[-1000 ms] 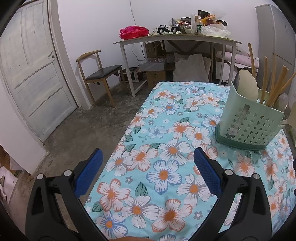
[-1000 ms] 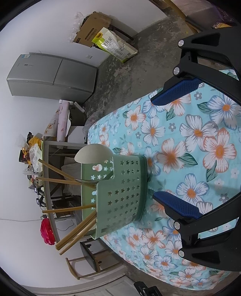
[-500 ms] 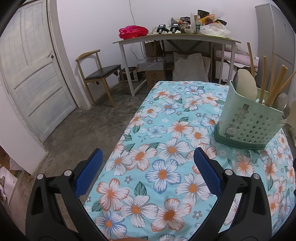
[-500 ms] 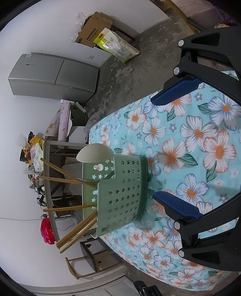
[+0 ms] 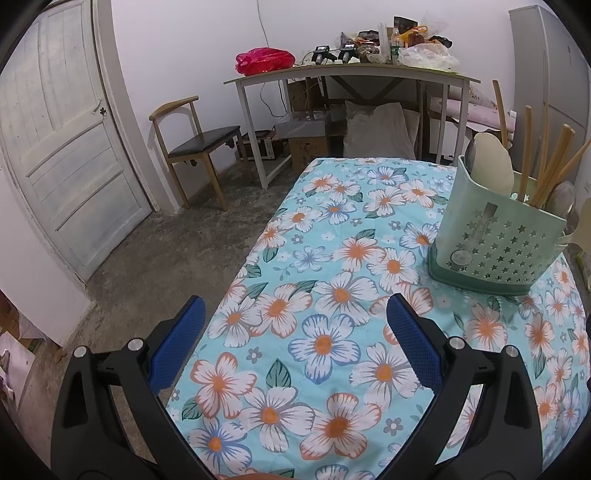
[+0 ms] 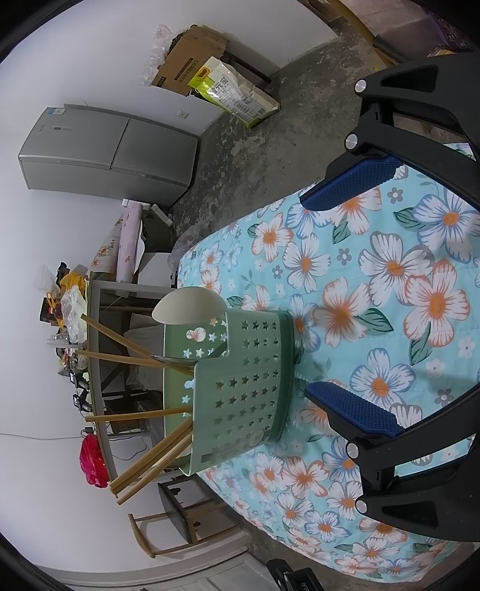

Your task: Organize utensils

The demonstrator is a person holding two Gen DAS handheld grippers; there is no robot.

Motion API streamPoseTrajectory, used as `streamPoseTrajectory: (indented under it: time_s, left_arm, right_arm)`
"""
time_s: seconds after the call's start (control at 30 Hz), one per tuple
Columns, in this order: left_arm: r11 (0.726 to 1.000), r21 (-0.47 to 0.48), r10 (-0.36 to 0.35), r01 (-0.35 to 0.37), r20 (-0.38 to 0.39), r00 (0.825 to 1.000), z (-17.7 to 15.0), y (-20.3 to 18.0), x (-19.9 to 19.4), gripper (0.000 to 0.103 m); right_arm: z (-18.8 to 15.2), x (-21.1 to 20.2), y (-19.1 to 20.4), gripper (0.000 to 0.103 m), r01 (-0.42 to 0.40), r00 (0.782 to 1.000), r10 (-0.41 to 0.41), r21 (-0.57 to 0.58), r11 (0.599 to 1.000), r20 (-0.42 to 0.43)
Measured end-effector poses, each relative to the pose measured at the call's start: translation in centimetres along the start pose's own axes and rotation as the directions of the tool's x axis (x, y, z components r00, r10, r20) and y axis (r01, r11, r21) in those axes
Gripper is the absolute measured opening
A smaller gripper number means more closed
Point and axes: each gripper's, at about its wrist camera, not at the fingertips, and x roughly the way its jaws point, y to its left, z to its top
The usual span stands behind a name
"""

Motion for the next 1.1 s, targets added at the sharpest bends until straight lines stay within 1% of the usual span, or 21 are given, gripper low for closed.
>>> streamPoseTrajectory:
  time_s: [1.1]
  left_arm:
    - [1.0, -0.001, -0.001, 0.001, -0.001, 1.0, 0.19, 0.14, 0.06, 0.095]
  right_arm:
    - [0.31, -0.26, -0.06, 0.091, -0.002, 1.0, 0.002, -0.003, 1.0, 0.006]
